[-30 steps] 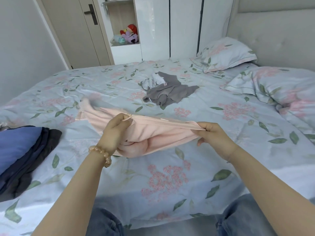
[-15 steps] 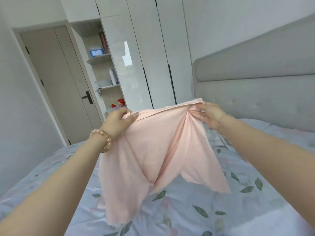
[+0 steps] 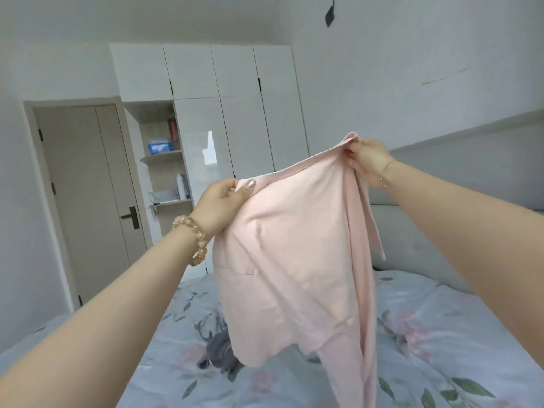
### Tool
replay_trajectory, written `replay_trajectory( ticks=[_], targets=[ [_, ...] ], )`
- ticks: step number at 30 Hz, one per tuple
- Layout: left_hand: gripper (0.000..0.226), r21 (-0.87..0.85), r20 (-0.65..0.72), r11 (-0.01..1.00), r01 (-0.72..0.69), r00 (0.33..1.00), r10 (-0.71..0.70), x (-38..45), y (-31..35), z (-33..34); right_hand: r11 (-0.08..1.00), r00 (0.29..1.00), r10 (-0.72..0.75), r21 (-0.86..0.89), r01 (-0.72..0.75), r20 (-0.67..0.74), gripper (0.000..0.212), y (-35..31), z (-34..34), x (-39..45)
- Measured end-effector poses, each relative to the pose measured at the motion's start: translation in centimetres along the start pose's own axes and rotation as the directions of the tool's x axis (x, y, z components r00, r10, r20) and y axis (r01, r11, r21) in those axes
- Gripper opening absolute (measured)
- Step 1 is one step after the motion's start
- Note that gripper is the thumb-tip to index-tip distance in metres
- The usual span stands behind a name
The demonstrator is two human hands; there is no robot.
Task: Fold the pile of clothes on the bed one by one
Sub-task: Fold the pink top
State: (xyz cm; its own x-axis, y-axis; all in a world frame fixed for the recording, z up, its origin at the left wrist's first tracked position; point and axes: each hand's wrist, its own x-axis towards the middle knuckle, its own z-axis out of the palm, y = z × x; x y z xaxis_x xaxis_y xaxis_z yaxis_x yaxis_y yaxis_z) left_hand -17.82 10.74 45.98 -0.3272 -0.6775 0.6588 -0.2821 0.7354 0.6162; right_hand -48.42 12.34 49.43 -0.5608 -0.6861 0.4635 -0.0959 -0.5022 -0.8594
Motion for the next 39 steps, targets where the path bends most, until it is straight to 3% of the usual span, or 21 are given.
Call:
replay_trajectory(
  ticks=[3,6,10,14,17,22,26,28,31,34,39],
  targets=[
    [0.049,-0.012,-0.072,0.998,0.065,0.995,-0.066,-1.0,-1.7,0.6,0.987,0.999,-0.033,-0.157,0.032,0.001,0.029,1.2,0.7,0.0],
    [0.048,0.006,-0.104,0.991,0.131,0.986,-0.129,-3.9,-4.1,1.4,0.978,0.999,-0.044,-0.201,0.048,0.028,0.033,3.7,2.6,-0.7],
    [0.028,-0.154,0.056,0.936,0.315,0.949,-0.311,-9.7,-8.1,0.9,0.965,0.989,0.013,-0.259,0.026,0.15,0.019,8.1,7.5,-2.5],
    [0.014,-0.194,-0.104,0.91,0.366,0.915,-0.391,-15.6,-15.0,-1.7,0.951,0.947,0.094,-0.31,0.007,0.309,0.014,13.1,14.5,-6.2],
    [0.034,-0.242,-0.124,0.876,0.417,0.882,-0.455,-20.5,-20.2,-4.2,0.927,0.879,0.15,-0.374,0.034,0.452,0.013,16.7,20.8,-10.5],
    [0.045,-0.262,-0.187,0.76,0.595,0.741,-0.645,-29.3,-28.2,-8.1,0.886,0.739,0.25,-0.456,0.086,0.625,0.009,25.2,31.6,-18.0],
    [0.023,-0.259,-0.301,0.623,0.738,0.551,-0.778,-35.4,-34.5,-10.6,0.842,0.613,0.358,-0.527,0.114,0.705,0.008,33.1,39.0,-23.8],
    [0.017,-0.163,-0.368,0.53,0.832,0.447,-0.815,-38.6,-37.1,-11.1,0.812,0.559,0.374,-0.552,0.188,0.74,0.008,36.8,42.0,-26.6],
    [0.019,0.096,-0.408,0.421,0.902,0.421,-0.81,-41.1,-39.5,-11.9,0.782,0.463,0.415,-0.567,0.258,0.783,0.016,41.8,46.1,-30.8],
    [0.02,0.165,-0.426,0.381,0.91,0.414,-0.804,-41.7,-40.7,-13.6,0.772,0.394,0.445,-0.567,0.287,0.804,0.01,45.8,48.9,-34.9],
    [0.012,0.296,-0.371,0.153,0.943,0.26,-0.891,-43.5,-41.9,-15.1,0.77,0.29,0.492,-0.565,0.296,0.821,0.018,50.0,50.4,-40.1]
  ],
)
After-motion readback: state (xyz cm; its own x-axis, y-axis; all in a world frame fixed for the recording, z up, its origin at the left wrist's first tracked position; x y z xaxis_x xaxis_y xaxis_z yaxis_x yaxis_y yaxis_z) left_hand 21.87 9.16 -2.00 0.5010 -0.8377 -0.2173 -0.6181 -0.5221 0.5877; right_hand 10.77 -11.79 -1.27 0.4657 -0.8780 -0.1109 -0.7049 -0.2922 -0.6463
